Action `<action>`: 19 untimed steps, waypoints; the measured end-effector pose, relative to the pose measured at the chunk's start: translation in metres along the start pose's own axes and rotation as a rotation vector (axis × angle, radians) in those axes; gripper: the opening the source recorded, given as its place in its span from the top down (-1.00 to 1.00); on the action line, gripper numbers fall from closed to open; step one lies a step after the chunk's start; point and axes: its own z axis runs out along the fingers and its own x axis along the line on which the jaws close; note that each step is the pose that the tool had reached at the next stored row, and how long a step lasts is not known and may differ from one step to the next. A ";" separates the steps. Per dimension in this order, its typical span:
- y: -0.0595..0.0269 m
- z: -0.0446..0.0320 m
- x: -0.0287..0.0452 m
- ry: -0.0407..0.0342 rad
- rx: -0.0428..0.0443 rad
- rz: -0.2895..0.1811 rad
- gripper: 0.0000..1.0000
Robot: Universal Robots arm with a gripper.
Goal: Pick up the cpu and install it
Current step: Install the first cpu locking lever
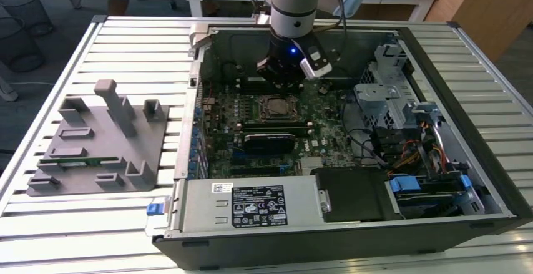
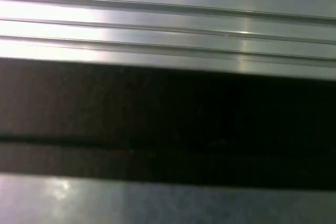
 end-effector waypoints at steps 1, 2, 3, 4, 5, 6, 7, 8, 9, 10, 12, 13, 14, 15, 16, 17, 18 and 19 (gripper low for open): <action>-0.0001 0.0000 -0.0002 0.0002 0.0002 0.000 0.79; -0.0001 0.0001 -0.0004 0.0003 0.0003 0.000 0.79; -0.0001 0.0003 -0.0007 0.0001 0.0002 0.000 0.79; -0.0001 0.0006 -0.0010 0.0000 0.0000 0.000 0.79; -0.0001 0.0009 -0.0013 0.0000 -0.0002 0.000 0.79; -0.0001 0.0014 -0.0018 0.0000 -0.0001 0.000 0.79; -0.0002 0.0017 -0.0021 0.0001 0.0002 0.000 0.79; -0.0003 0.0021 -0.0024 0.0005 0.0008 0.000 0.79; -0.0004 0.0023 -0.0027 0.0007 0.0011 0.000 0.79; -0.0004 0.0023 -0.0028 0.0006 0.0011 0.000 0.79; -0.0003 0.0025 -0.0031 0.0003 0.0008 0.000 0.79; -0.0003 0.0025 -0.0031 0.0002 0.0008 0.000 0.79; -0.0003 0.0025 -0.0031 0.0002 0.0007 0.000 0.79; -0.0003 0.0021 -0.0031 0.0001 0.0007 0.000 0.79; -0.0003 0.0015 -0.0031 0.0002 0.0006 0.000 0.79; -0.0002 0.0005 -0.0032 0.0004 0.0007 0.000 0.79; -0.0001 -0.0004 -0.0032 0.0003 0.0007 0.000 0.79; -0.0001 -0.0008 -0.0032 0.0003 0.0007 0.000 0.79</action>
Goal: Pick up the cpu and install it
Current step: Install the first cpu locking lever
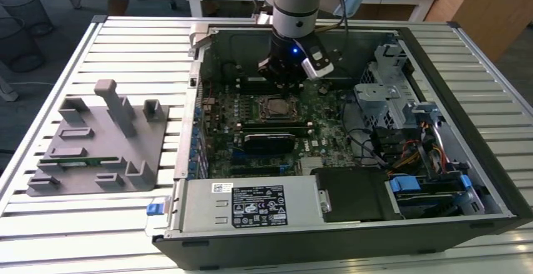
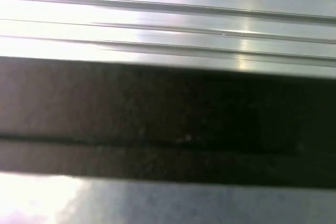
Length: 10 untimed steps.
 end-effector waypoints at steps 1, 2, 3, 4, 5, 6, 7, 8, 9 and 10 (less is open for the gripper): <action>0.0000 0.0000 0.0000 -0.0001 -0.0001 0.000 0.79; 0.0000 0.0000 -0.0001 -0.0002 0.0007 0.000 0.79; 0.0000 0.0000 0.0000 0.0001 0.0038 0.000 0.79; 0.0000 0.0000 0.0000 0.0004 0.0082 0.000 0.79; 0.0000 0.0004 0.0000 0.0006 0.0133 0.000 0.79; -0.0001 0.0009 0.0000 0.0012 0.0188 0.000 0.79; -0.0001 0.0015 0.0001 0.0019 0.0247 0.000 0.79; -0.0002 0.0022 0.0001 0.0025 0.0297 -0.001 0.79; -0.0003 0.0027 0.0002 0.0033 0.0339 -0.001 0.79; -0.0004 0.0033 0.0002 0.0037 0.0379 -0.001 0.79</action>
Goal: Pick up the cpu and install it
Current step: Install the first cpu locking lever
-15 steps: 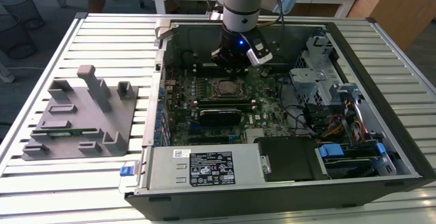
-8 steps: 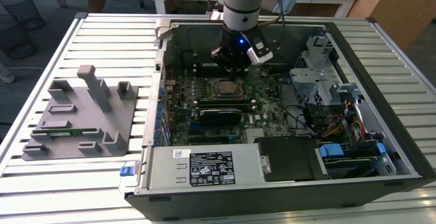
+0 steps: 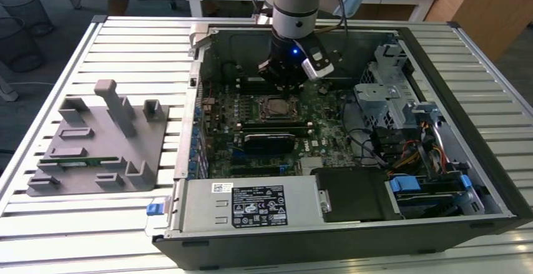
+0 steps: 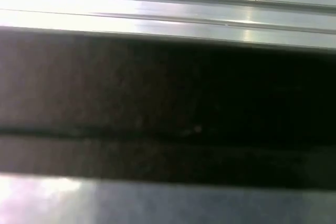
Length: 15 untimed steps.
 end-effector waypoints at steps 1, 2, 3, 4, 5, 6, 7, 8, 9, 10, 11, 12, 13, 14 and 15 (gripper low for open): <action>-0.0001 0.0006 0.0000 0.0005 0.0034 0.000 0.79; -0.0001 0.0012 0.0001 0.0008 0.0069 0.000 0.79; -0.0001 0.0018 0.0000 0.0009 0.0094 0.000 0.79; 0.0000 0.0024 0.0000 0.0009 0.0111 0.000 0.79; -0.0001 0.0025 0.0000 0.0009 0.0119 0.000 0.79; -0.0001 0.0025 0.0000 0.0010 0.0123 0.000 0.79; -0.0001 0.0025 0.0000 0.0010 0.0124 0.000 0.79; 0.0000 0.0026 0.0000 0.0009 0.0122 0.000 0.79; -0.0001 0.0024 0.0001 0.0010 0.0124 0.000 0.79; -0.0002 0.0015 0.0001 0.0011 0.0126 0.000 0.79; 0.0001 0.0007 -0.0001 0.0003 0.0115 0.000 0.79; 0.0004 -0.0006 -0.0002 -0.0006 0.0103 0.000 0.79; 0.0004 -0.0023 -0.0001 -0.0002 0.0105 0.000 0.79; 0.0004 -0.0040 0.0002 0.0002 0.0110 0.000 0.79; 0.0004 -0.0057 0.0008 0.0004 0.0113 0.000 0.79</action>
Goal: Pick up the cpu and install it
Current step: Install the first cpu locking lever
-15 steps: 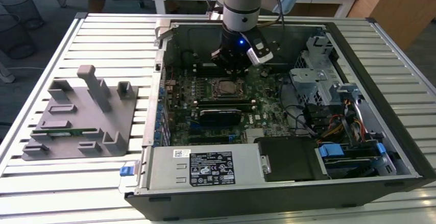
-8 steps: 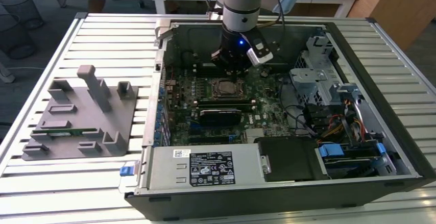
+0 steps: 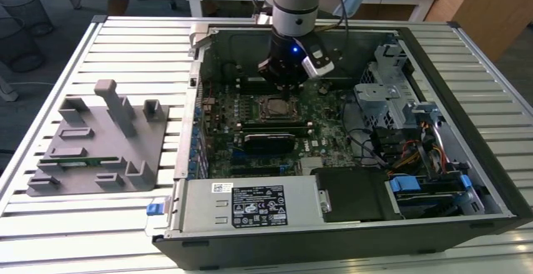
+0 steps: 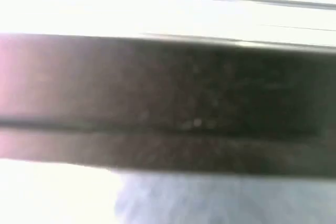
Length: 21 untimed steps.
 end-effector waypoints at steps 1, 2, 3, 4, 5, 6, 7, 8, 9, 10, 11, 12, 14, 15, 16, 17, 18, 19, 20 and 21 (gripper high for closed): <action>0.0001 -0.0013 0.0008 0.0000 0.0000 0.000 0.79; 0.0001 -0.0022 0.0018 0.0001 0.0001 0.000 0.79; 0.0001 -0.0028 0.0029 0.0001 0.0001 0.000 0.79; 0.0002 -0.0034 0.0040 0.0001 0.0001 0.000 0.79; 0.0003 -0.0038 0.0051 0.0001 -0.0001 0.000 0.79; 0.0003 -0.0043 0.0062 0.0000 -0.0003 0.000 0.79; 0.0004 -0.0047 0.0075 -0.0001 -0.0006 0.000 0.79; 0.0005 -0.0050 0.0090 -0.0004 -0.0009 0.000 0.79; 0.0005 -0.0054 0.0106 -0.0005 -0.0011 0.000 0.79; 0.0006 -0.0057 0.0120 -0.0007 -0.0012 0.000 0.79; 0.0007 -0.0060 0.0132 -0.0008 -0.0014 -0.001 0.79; 0.0009 -0.0063 0.0141 -0.0008 -0.0015 -0.001 0.79; 0.0015 -0.0067 0.0148 -0.0008 -0.0018 -0.002 0.79; 0.0020 -0.0068 0.0150 -0.0008 -0.0019 -0.002 0.79; 0.0027 -0.0069 0.0149 -0.0008 -0.0019 -0.003 0.79; 0.0036 -0.0070 0.0149 -0.0008 -0.0020 -0.004 0.79; 0.0046 -0.0071 0.0149 -0.0008 -0.0021 -0.005 0.79; 0.0056 -0.0072 0.0148 -0.0008 -0.0022 -0.006 0.79; 0.0067 -0.0073 0.0148 -0.0008 -0.0026 -0.007 0.79; 0.0076 -0.0074 0.0147 -0.0008 -0.0030 -0.008 0.79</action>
